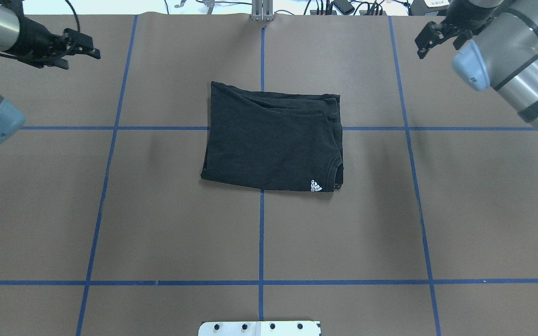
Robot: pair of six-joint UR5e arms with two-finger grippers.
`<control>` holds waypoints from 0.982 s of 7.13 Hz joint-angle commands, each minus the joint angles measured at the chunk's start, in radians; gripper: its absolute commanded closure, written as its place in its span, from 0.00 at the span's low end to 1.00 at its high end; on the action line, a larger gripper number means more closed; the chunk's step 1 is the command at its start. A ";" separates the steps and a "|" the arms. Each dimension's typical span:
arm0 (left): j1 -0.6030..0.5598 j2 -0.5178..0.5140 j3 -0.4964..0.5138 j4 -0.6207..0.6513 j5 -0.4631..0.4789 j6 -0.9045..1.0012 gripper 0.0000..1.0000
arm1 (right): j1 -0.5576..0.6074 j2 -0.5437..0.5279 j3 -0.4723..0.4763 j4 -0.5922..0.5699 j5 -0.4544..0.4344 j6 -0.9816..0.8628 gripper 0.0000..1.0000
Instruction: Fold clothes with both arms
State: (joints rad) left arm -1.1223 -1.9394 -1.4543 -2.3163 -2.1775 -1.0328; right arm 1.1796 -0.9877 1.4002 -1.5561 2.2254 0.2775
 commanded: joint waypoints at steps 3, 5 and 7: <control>-0.175 0.230 -0.040 -0.002 0.004 0.403 0.00 | 0.182 -0.213 0.104 0.004 0.063 -0.153 0.00; -0.259 0.264 -0.032 0.003 -0.017 0.405 0.00 | 0.236 -0.293 0.118 0.005 0.062 -0.144 0.00; -0.278 0.321 -0.032 -0.028 -0.019 0.529 0.00 | 0.241 -0.382 0.135 0.005 0.054 -0.150 0.00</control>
State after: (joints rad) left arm -1.3812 -1.6590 -1.4871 -2.3311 -2.1973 -0.5809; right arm 1.4125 -1.3115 1.5288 -1.5510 2.2826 0.1336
